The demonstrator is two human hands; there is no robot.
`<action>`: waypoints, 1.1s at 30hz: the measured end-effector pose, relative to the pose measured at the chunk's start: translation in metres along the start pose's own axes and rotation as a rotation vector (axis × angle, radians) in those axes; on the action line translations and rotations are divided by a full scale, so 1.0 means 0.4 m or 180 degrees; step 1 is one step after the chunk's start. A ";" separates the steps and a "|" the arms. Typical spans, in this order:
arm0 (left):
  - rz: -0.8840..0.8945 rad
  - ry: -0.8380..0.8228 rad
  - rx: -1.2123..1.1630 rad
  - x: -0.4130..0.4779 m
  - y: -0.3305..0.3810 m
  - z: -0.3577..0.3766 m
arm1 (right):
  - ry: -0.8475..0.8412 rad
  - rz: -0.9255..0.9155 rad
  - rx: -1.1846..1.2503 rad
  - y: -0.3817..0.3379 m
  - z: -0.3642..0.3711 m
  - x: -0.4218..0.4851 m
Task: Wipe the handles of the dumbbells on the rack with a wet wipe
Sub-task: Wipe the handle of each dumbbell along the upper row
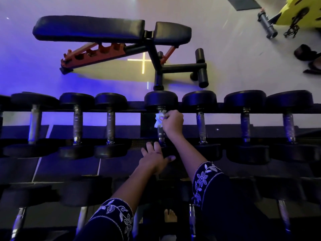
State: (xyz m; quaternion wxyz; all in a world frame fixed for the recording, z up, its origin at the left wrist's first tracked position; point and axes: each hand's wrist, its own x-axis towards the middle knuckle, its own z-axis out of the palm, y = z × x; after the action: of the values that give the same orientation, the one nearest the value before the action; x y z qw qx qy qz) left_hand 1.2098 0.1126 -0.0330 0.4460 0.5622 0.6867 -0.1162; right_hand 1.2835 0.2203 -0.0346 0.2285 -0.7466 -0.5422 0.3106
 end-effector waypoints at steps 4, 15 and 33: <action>-0.0009 -0.0031 0.0033 -0.007 0.004 -0.003 | -0.0182 0.0023 -0.0265 0.062 0.024 -0.076; 0.0055 0.0046 0.0068 -0.002 -0.001 0.003 | -0.0064 0.0294 0.0052 0.015 0.001 0.001; 0.0067 -0.0008 0.0177 -0.004 0.000 -0.005 | 0.0145 0.0024 0.0240 0.018 0.008 -0.007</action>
State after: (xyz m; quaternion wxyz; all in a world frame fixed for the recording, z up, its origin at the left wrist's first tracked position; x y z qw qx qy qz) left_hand 1.2088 0.1128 -0.0306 0.4323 0.5815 0.6766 -0.1313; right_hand 1.2852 0.2157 -0.0411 0.2676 -0.7463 -0.5220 0.3145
